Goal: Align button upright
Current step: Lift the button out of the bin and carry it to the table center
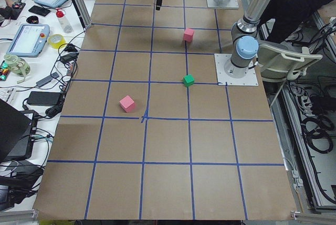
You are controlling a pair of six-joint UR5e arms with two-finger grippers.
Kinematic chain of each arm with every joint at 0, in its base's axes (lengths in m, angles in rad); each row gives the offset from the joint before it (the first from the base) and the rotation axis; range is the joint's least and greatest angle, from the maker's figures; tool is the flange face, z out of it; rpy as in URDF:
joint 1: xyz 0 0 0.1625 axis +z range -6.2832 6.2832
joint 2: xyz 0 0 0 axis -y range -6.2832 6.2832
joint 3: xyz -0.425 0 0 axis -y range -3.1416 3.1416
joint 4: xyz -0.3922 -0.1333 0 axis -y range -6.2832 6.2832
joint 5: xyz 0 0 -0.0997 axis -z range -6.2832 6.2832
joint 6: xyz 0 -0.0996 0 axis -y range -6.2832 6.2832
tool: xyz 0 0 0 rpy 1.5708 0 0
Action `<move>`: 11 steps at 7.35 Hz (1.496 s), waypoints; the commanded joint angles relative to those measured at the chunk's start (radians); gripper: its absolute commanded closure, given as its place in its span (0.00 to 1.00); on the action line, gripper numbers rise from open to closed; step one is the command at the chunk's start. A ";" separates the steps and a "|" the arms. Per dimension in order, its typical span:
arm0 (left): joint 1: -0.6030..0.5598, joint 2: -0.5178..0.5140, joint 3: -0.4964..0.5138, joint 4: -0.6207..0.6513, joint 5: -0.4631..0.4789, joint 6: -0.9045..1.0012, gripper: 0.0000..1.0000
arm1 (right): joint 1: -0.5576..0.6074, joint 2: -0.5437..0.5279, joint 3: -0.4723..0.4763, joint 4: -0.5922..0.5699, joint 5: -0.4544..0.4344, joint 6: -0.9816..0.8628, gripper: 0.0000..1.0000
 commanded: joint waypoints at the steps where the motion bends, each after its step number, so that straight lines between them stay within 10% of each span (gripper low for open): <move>1: 0.000 -0.001 0.000 0.000 -0.002 0.000 0.00 | 0.217 0.127 -0.108 -0.003 0.001 0.219 1.00; 11: 0.011 -0.005 0.000 0.001 0.002 0.000 0.00 | 0.501 0.477 -0.189 -0.324 0.118 0.499 1.00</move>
